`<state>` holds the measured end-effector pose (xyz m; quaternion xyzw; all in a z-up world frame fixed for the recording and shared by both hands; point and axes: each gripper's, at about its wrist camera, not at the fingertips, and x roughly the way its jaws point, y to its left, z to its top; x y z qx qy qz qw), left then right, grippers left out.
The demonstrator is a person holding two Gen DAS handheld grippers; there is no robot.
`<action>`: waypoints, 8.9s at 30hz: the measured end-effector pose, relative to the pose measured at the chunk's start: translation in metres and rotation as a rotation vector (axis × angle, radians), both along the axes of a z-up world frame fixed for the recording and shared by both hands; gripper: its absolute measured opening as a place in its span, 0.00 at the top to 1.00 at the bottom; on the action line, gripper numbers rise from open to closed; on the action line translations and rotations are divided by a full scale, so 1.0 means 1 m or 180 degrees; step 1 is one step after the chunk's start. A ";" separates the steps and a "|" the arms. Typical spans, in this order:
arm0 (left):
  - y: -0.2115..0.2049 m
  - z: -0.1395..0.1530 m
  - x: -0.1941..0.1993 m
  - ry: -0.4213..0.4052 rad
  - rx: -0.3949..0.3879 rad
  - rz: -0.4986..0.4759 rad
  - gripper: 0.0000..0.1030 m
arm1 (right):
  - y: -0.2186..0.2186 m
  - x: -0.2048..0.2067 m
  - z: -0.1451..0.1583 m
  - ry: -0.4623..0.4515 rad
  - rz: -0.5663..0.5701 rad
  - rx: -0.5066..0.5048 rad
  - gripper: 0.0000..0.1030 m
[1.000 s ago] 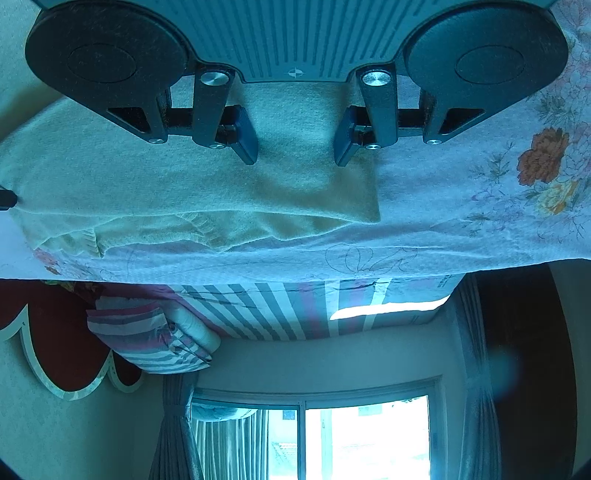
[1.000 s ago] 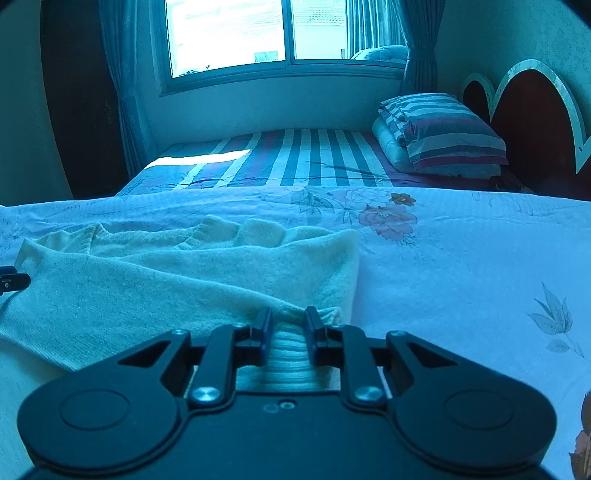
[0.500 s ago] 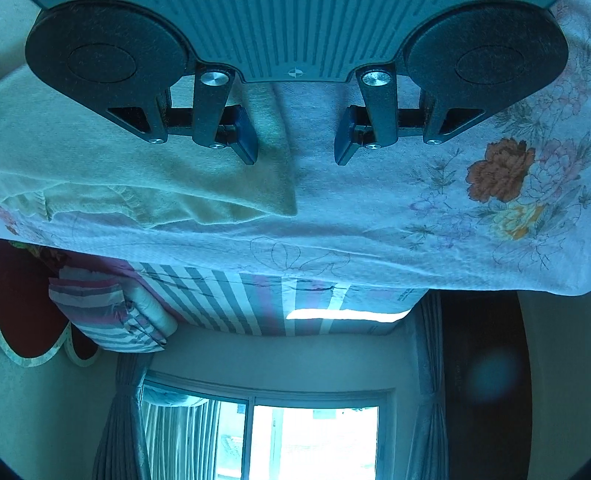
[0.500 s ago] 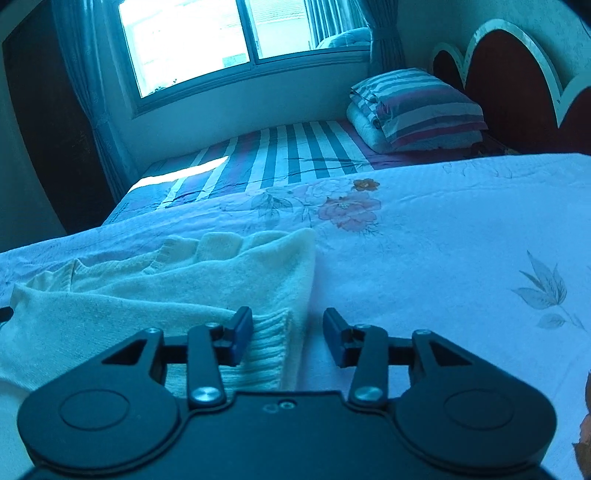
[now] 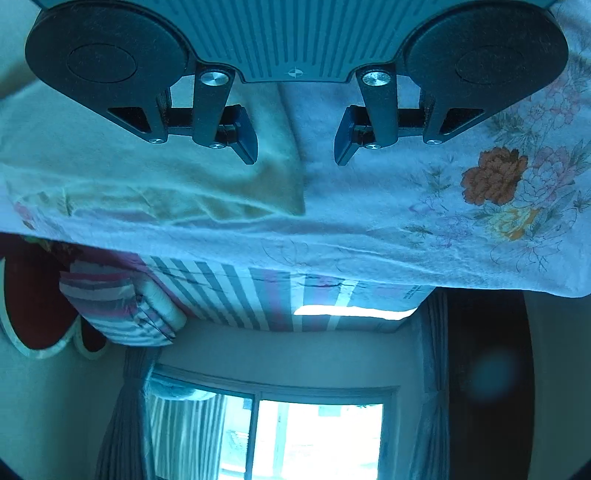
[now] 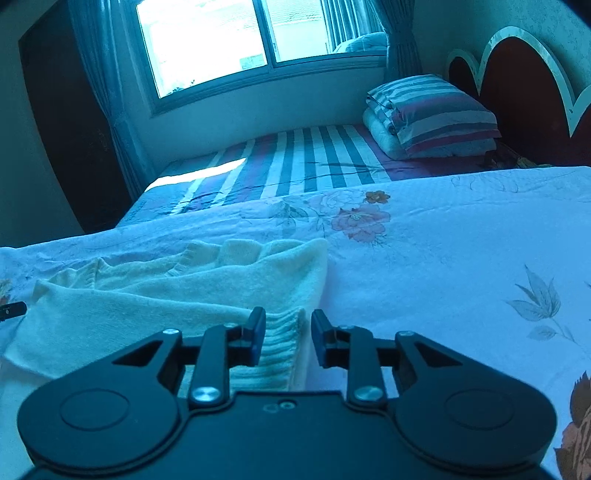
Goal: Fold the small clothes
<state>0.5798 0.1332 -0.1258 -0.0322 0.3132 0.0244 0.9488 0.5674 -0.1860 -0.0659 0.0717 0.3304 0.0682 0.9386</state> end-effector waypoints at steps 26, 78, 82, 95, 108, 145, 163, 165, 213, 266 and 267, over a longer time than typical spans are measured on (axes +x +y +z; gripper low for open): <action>-0.002 -0.015 -0.351 0.0303 -0.0705 0.0032 0.49 | -0.070 -0.316 -0.010 0.0422 -0.0067 0.0797 0.57; 0.023 -0.051 -0.431 0.0201 -0.2355 0.0170 0.96 | -0.068 -0.399 -0.037 0.0681 -0.0082 0.2188 0.95; 0.029 -0.067 -0.429 0.0333 -0.2410 0.0198 0.96 | -0.076 -0.394 -0.054 0.0892 -0.0238 0.2242 0.95; 0.035 -0.020 -0.405 -0.0015 -0.2410 0.0082 0.96 | -0.070 -0.375 0.001 0.0432 0.0038 0.1881 0.95; 0.042 0.032 -0.242 -0.0387 -0.2281 -0.0014 0.96 | -0.064 -0.213 0.072 0.0032 0.0377 0.1654 0.95; 0.090 -0.025 0.076 -0.0230 -0.2030 0.0384 0.53 | -0.084 0.095 -0.015 0.0435 -0.0276 0.2061 0.58; 0.043 -0.006 0.118 0.0348 -0.0375 -0.1174 0.56 | -0.026 0.118 -0.002 0.0430 0.0593 0.0779 0.71; 0.042 -0.006 0.119 0.0369 -0.0490 -0.1216 0.89 | -0.023 0.118 -0.004 0.0441 0.0643 0.0754 0.86; 0.008 0.014 0.006 -0.0263 -0.0293 -0.0477 0.36 | 0.014 0.020 0.025 -0.0053 0.0369 -0.0039 0.70; -0.069 -0.018 -0.135 0.0184 -0.0105 -0.0587 0.36 | 0.032 -0.138 -0.011 0.0216 0.0227 -0.0436 0.74; -0.069 -0.017 -0.136 0.0196 -0.0082 -0.0586 0.36 | 0.031 -0.138 -0.010 0.0236 0.0243 -0.0423 0.73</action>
